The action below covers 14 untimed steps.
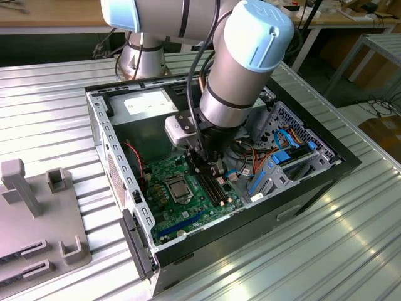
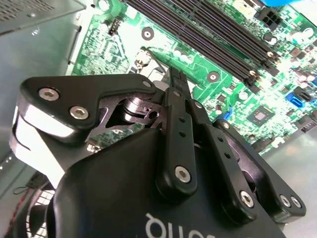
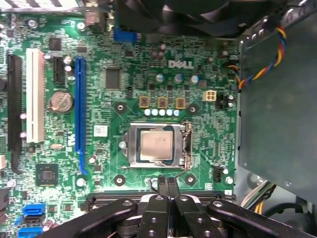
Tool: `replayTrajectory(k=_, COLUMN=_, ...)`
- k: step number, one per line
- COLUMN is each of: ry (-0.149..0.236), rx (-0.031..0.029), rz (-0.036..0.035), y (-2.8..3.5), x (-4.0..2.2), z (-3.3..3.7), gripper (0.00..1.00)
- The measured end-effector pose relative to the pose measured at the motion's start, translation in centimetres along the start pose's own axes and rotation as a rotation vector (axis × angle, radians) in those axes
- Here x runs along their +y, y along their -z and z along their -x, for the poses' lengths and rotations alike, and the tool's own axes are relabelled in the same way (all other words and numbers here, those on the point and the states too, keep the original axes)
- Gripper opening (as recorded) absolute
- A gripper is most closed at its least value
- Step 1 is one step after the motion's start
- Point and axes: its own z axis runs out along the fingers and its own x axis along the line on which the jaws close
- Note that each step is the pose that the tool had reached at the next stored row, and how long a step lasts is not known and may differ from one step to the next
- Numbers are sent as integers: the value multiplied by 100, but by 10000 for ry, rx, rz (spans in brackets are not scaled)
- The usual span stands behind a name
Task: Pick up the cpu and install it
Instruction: 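Install the first cpu locking lever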
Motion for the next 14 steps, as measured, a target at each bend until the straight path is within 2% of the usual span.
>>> replayTrajectory(k=5, ry=202, rx=10, rz=-5, y=5, x=7, z=-86, gripper=11)
replayTrajectory(k=14, ry=250, rx=11, rz=-2, y=5, x=6, z=-86, gripper=11)
